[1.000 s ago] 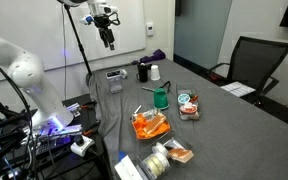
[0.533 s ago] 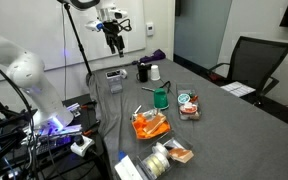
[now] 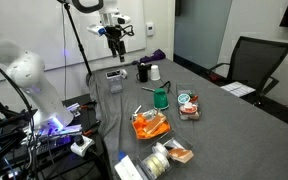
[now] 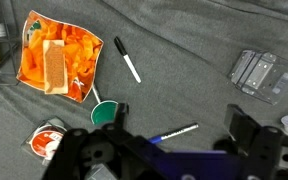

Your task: Remove the brown object from the silver tray and put it in the left compartment of the clear case on the left

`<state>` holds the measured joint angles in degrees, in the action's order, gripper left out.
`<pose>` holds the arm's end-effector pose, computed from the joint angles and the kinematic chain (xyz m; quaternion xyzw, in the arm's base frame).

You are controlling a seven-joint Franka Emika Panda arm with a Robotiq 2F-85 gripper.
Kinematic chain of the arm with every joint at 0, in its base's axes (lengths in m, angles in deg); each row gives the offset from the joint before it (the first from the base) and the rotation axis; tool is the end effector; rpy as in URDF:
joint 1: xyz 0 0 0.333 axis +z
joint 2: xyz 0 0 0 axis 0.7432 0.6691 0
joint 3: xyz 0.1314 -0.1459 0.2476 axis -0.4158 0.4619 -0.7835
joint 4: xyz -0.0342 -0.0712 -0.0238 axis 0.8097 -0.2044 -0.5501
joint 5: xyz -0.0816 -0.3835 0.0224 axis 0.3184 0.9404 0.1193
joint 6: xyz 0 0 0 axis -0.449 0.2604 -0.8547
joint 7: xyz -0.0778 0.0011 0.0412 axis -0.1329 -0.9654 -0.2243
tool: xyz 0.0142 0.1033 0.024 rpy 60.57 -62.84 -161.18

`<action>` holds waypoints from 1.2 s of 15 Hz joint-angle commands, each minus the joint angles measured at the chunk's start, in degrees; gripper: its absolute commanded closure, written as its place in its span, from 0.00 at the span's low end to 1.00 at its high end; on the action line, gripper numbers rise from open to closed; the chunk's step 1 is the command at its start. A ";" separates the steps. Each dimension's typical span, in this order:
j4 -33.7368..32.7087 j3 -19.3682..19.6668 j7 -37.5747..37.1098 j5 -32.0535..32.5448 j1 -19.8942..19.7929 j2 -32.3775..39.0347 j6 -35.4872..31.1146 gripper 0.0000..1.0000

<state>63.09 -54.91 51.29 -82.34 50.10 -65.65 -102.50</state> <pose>0.4015 -0.0440 0.4650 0.9949 0.1000 0.0062 0.0082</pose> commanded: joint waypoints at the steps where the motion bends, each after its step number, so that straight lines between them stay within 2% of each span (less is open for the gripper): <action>1: -0.09 -0.88 0.36 -0.45 -0.96 0.07 0.10 0.00; 7: -1.12 6.18 13.91 -1.08 -1.77 5.62 -5.88 0.00; 11: -1.34 12.03 23.87 -3.15 -2.92 11.78 -16.15 0.00; 14: -2.14 15.60 33.77 -11.35 -2.78 17.77 -25.13 0.00; 18: -5.86 15.17 42.78 -21.19 -4.88 26.12 -28.03 0.00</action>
<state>61.34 -38.67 87.86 -98.03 47.42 -46.43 -129.08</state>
